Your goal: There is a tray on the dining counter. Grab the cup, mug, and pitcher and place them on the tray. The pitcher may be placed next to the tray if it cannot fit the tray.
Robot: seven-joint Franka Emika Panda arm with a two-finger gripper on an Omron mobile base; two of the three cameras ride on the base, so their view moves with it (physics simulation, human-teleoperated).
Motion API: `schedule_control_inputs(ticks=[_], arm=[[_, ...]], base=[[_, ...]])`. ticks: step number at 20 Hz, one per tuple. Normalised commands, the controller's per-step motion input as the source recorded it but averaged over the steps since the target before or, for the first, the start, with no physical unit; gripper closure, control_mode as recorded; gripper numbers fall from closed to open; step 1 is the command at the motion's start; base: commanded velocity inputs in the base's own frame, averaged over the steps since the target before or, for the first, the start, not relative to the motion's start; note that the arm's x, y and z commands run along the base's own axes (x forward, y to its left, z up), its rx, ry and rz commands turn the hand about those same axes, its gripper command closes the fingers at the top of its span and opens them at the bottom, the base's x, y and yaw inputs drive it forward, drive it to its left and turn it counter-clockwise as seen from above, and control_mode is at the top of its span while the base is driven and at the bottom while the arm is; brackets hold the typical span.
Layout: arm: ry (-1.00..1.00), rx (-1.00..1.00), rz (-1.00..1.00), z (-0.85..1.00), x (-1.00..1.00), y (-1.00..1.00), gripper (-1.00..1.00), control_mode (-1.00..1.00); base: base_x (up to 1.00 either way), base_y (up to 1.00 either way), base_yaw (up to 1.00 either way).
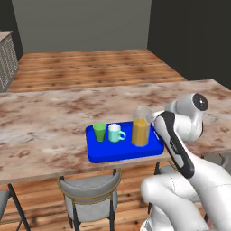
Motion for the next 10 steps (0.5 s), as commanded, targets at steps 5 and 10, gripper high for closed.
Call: schedule_control_inputs(ticks=[5, 10], arm=[[0.04, -0.01, -0.14, 0.32, -0.72, -0.02, -1.00, -1.00], [0.09, 0.00, -0.21, 0.34, -0.47, 0.00, -1.00, -1.00]], base=[[0.00, 0.00, 0.00], [0.00, 0.00, 0.00]])
